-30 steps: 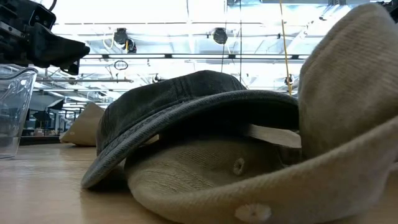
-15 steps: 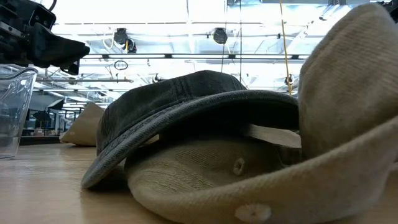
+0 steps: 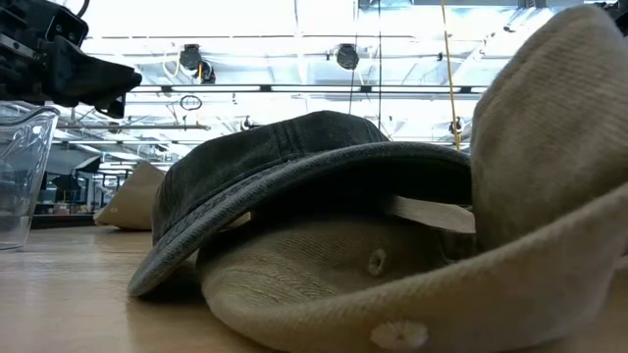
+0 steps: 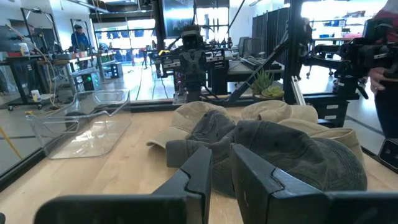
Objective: Pick & Place hat
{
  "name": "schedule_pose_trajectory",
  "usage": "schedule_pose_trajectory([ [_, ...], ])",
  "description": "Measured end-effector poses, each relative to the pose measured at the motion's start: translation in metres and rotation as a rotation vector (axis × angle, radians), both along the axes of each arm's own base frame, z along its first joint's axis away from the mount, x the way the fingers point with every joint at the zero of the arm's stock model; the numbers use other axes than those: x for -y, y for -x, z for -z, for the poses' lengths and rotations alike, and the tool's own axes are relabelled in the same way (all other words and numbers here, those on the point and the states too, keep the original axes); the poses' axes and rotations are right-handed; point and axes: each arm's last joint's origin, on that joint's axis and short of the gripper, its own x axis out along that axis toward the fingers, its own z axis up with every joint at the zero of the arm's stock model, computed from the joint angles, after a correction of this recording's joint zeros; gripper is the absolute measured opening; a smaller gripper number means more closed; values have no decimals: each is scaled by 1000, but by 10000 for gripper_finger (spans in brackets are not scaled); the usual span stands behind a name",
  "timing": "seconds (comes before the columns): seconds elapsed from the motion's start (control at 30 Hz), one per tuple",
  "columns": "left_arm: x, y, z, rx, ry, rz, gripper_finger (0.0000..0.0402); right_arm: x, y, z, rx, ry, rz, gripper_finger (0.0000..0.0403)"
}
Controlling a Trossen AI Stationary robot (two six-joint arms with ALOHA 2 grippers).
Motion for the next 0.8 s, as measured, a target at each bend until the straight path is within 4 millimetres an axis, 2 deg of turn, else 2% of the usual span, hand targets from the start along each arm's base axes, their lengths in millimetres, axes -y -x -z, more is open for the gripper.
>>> schedule_pose_trajectory([
  [0.43,0,0,0,0,0,0,63,0,-1,0,-6,3,2,0],
  [0.67,0,0,0,0,0,0,63,1,-6,-14,118,-10,52,0],
  [0.8,0,0,0,0,0,0,63,1,-15,-4,-21,31,61,0],
])
